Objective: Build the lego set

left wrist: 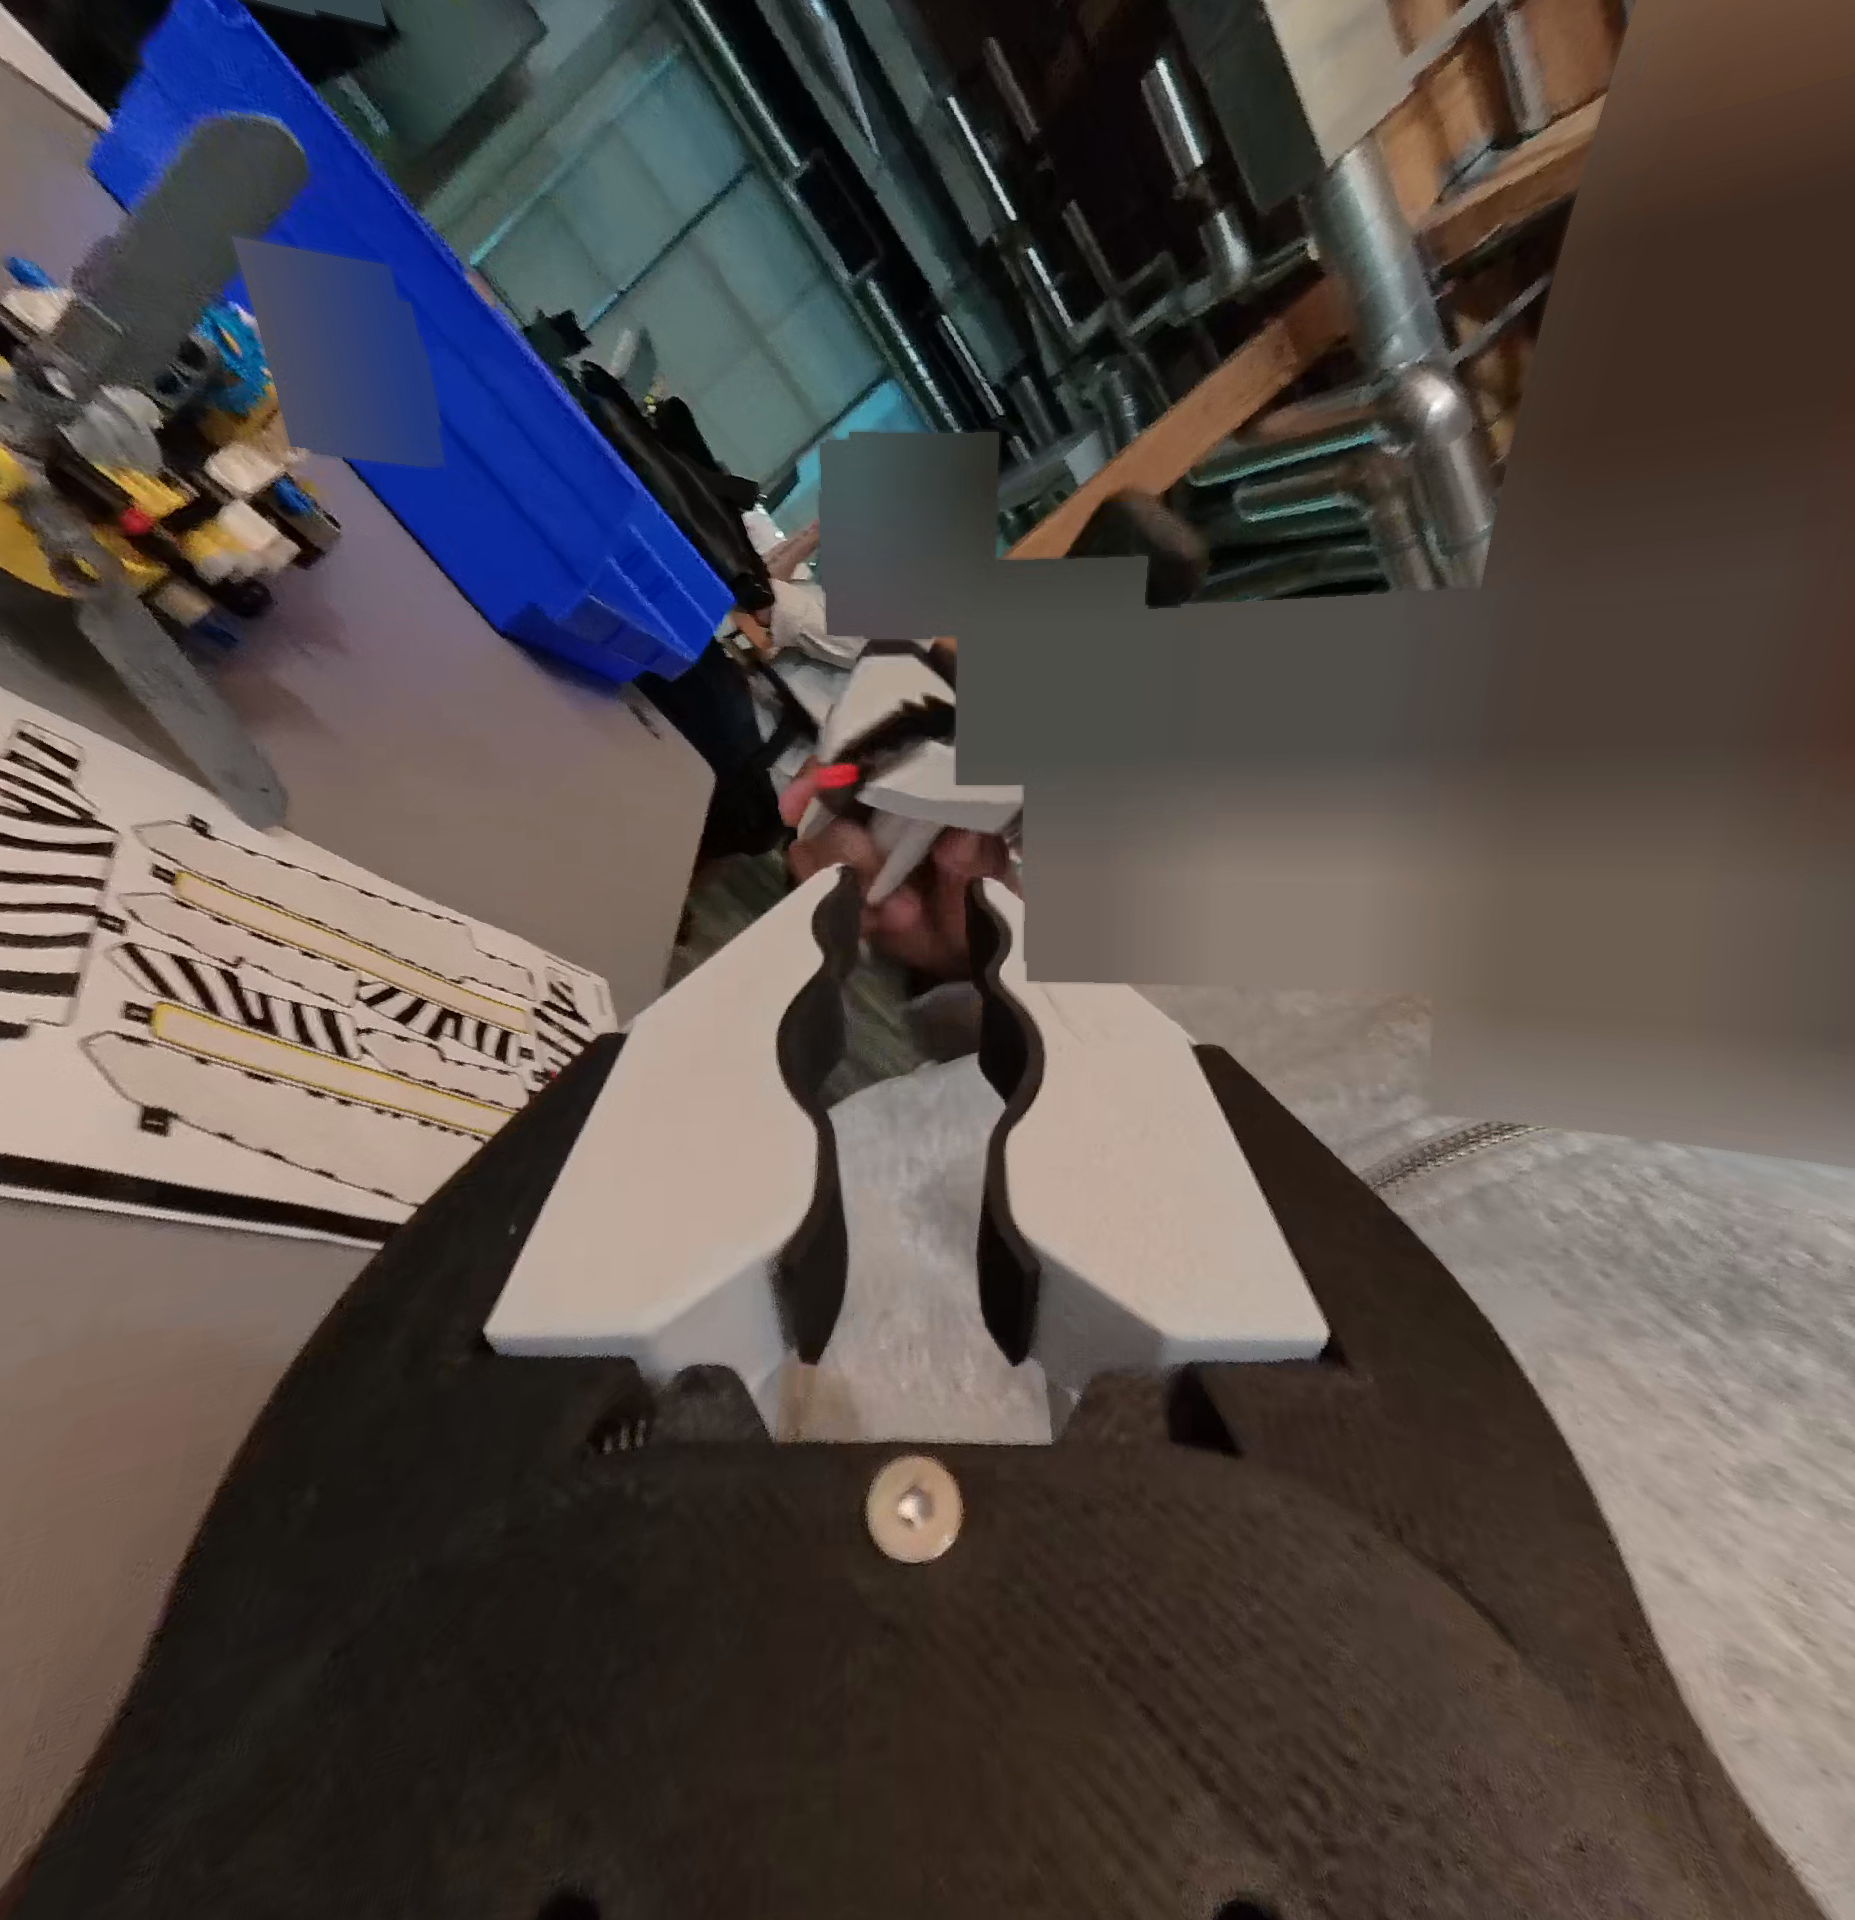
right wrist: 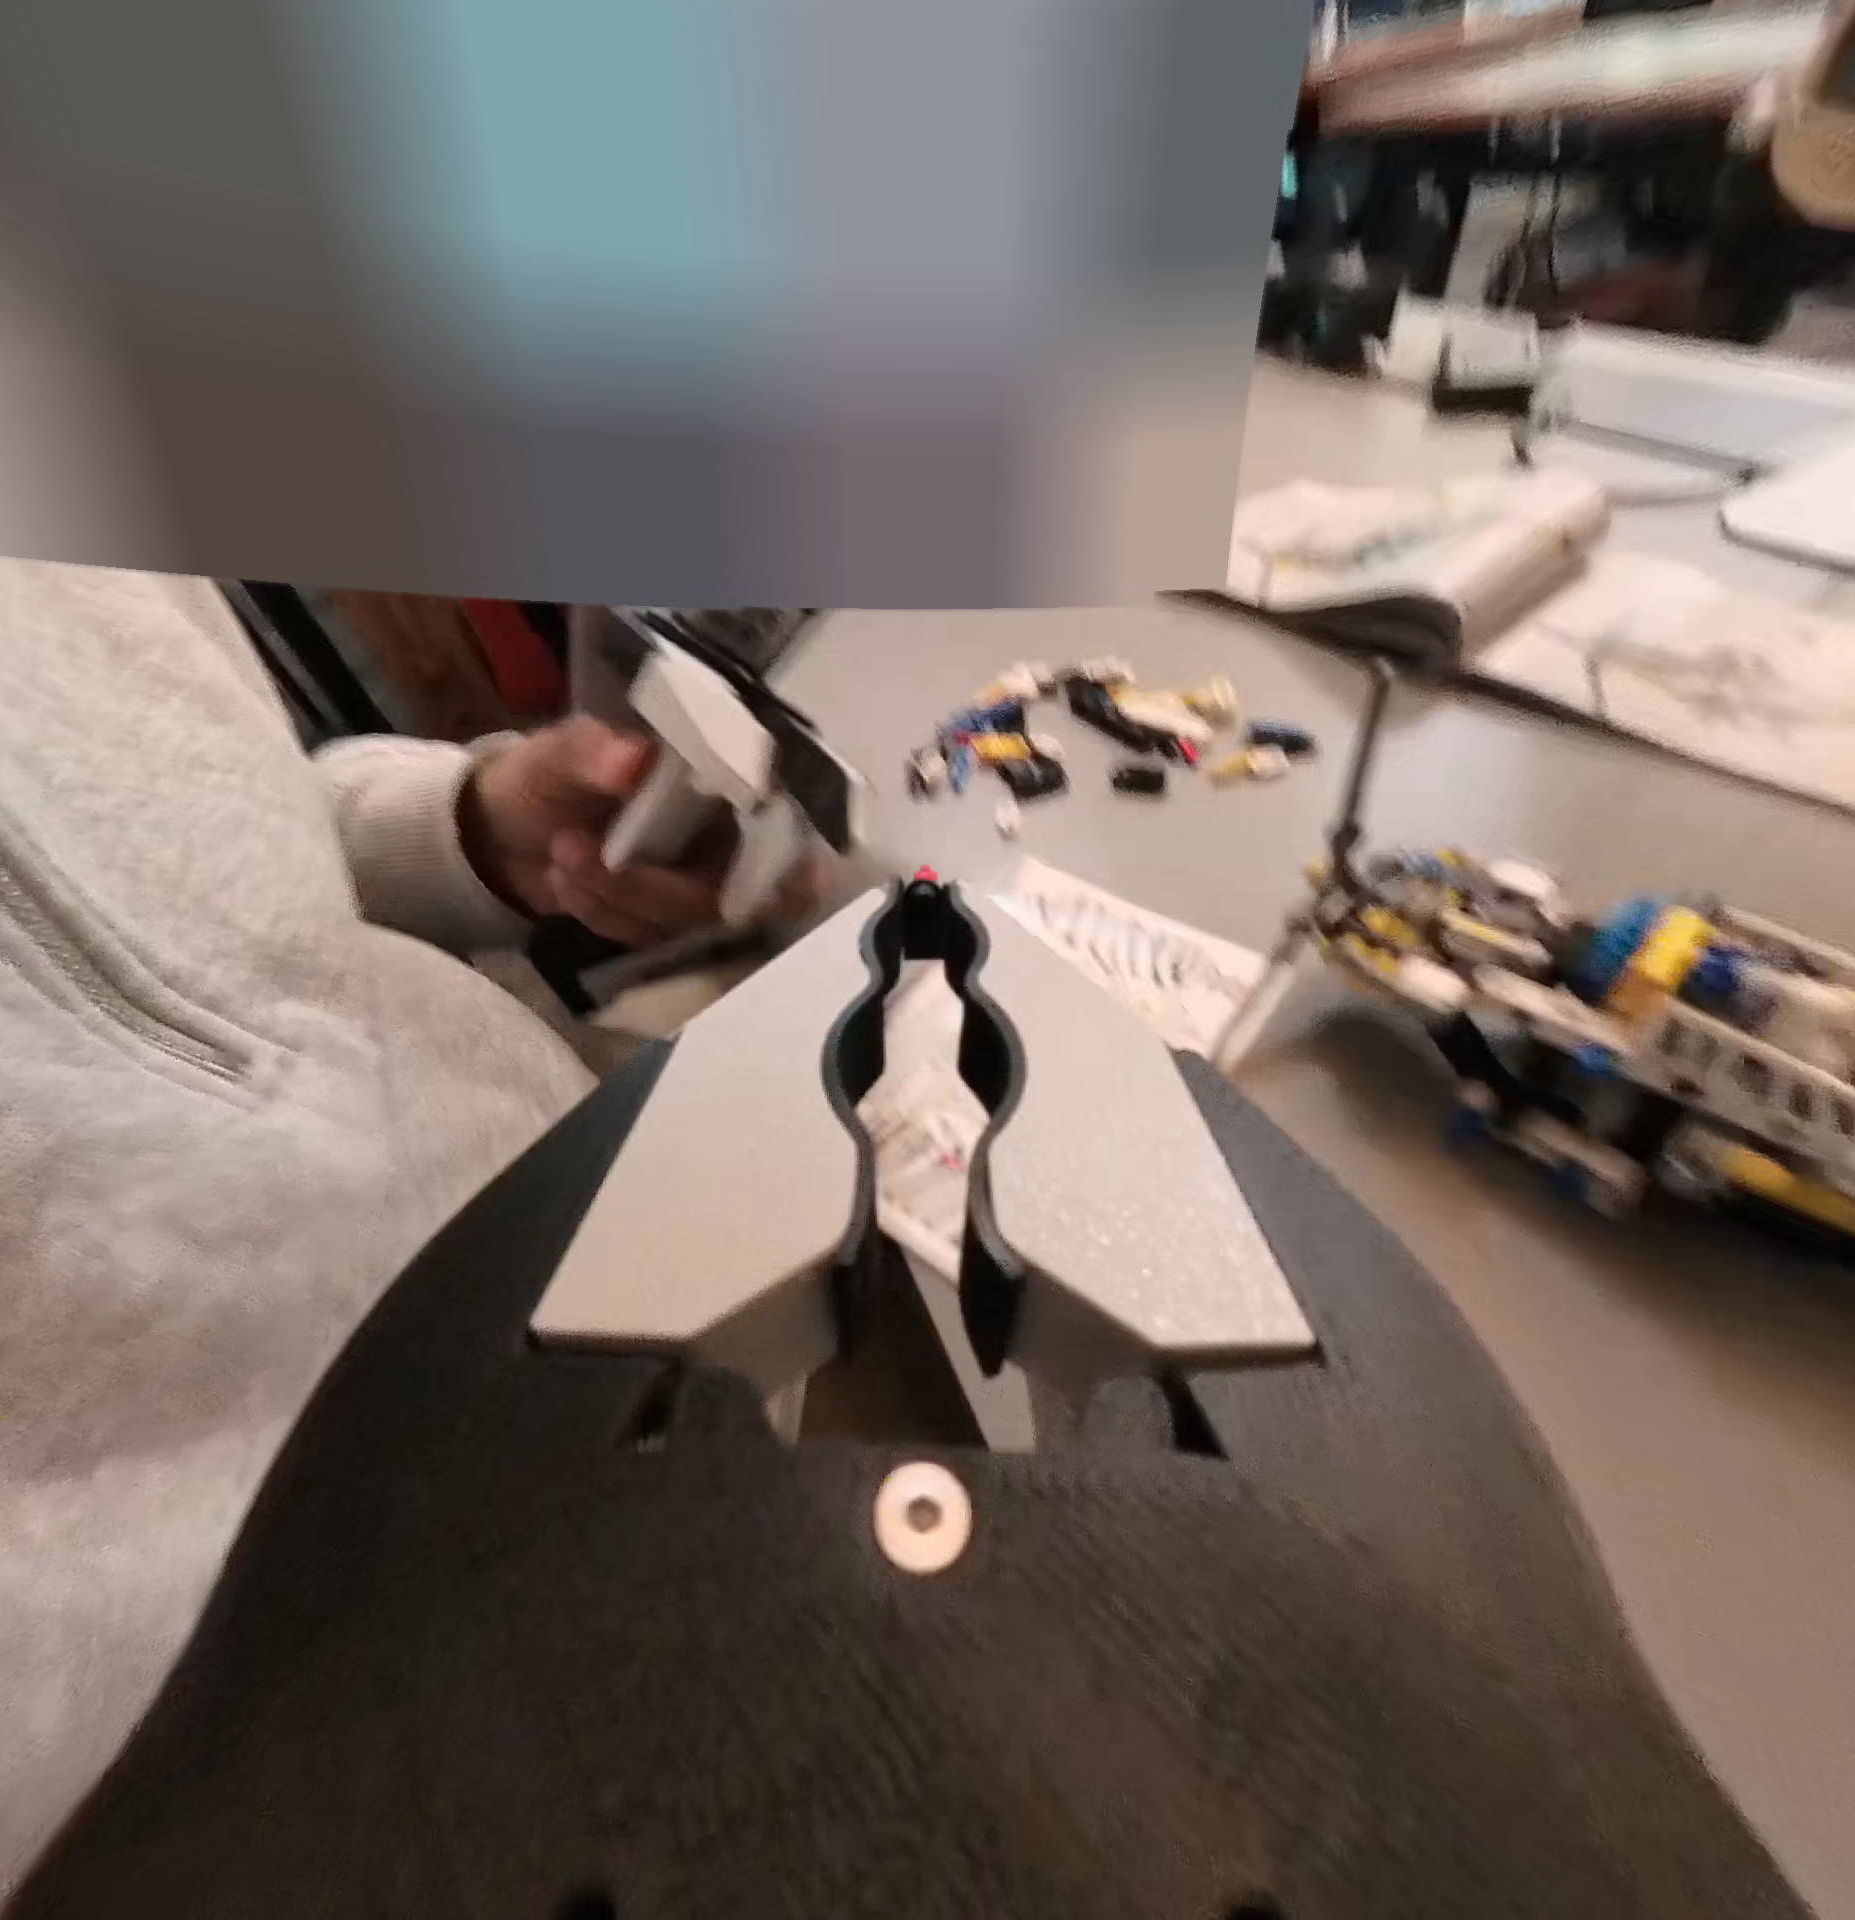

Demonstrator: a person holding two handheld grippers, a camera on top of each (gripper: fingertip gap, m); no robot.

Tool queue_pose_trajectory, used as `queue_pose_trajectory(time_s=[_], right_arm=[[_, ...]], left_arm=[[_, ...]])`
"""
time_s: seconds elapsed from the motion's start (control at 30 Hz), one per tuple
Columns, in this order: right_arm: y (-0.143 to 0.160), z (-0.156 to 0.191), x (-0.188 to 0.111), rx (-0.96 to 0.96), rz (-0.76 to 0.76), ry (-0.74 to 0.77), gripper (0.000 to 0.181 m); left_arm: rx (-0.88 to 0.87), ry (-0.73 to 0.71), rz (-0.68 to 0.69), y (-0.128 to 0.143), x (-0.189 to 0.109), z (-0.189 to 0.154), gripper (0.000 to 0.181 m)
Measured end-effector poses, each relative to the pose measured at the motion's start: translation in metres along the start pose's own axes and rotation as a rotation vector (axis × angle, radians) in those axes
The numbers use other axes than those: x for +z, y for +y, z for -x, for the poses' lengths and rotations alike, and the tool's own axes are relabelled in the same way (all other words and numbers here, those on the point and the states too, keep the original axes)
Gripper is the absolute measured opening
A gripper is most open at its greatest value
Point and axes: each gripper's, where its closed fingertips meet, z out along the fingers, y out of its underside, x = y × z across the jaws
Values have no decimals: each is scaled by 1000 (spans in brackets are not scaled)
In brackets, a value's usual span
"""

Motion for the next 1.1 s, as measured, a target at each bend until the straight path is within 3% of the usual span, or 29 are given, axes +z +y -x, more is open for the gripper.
queue_pose_trajectory(time_s=[0.17,0.33,0.53,0.67,0.8,0.9,1.0,1.1], right_arm=[[54,-52,-41,72,562,140,5],[82,-86,-85,-37,1069,217,5],[100,-93,-92,-76,1365,138,5],[120,-96,-88,-28,1422,105,5],[114,-101,-92,-44,1451,129,5],[109,-100,-89,-20,1413,146,4],[125,-96,-91,27,1406,128,4],[117,-95,-92,13,1369,140,4]], left_arm=[[102,-70,41,3,-3,3,17],[129,-103,56,8,-10,10,15],[117,-66,27,3,-14,6,13],[128,-70,32,4,-14,7,12],[135,-76,35,5,-14,8,11],[129,-72,31,4,-14,8,11],[124,-68,27,3,-14,8,10],[122,-69,22,2,-14,8,9]])
